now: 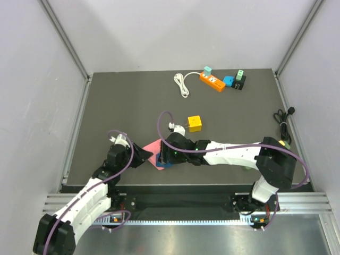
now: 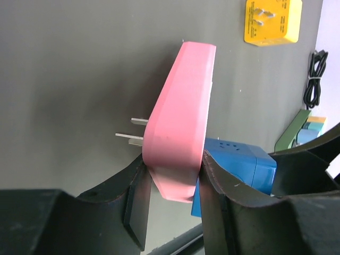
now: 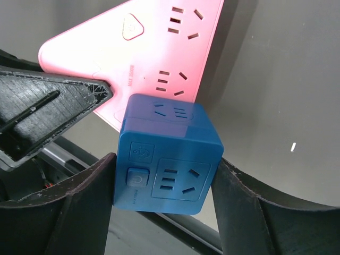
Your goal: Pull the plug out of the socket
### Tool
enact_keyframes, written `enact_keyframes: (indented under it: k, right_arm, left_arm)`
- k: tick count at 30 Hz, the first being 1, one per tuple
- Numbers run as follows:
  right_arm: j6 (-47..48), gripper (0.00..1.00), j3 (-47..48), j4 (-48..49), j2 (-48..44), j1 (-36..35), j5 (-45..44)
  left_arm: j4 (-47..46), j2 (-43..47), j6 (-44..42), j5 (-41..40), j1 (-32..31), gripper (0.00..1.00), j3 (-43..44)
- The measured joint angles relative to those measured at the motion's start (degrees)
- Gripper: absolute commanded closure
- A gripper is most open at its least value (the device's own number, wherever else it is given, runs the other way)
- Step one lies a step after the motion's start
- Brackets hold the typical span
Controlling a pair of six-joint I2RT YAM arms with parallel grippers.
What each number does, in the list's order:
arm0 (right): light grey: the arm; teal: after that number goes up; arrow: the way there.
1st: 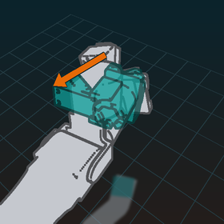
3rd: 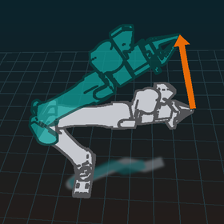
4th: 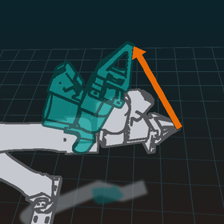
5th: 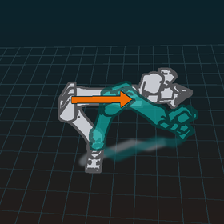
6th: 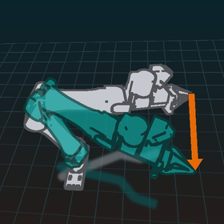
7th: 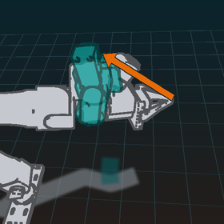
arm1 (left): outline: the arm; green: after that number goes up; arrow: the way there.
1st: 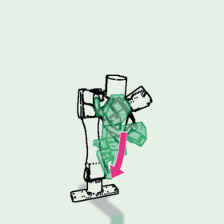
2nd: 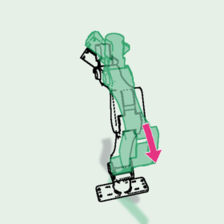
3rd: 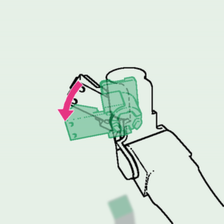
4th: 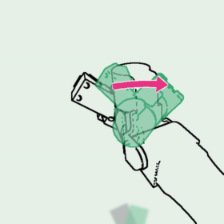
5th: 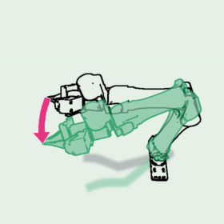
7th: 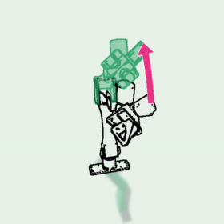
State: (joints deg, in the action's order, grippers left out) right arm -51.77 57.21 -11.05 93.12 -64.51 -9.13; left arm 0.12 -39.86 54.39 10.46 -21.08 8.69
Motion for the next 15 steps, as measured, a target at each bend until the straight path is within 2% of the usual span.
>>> enact_keyframes:
  k: [15]
  right_arm:
    - [5.2, 1.0, 0.3, -1.0, -0.8, 0.3, 0.4]
  left_arm:
    - [4.2, 1.4, -2.1, 0.2, -0.4, 1.0, 2.2]
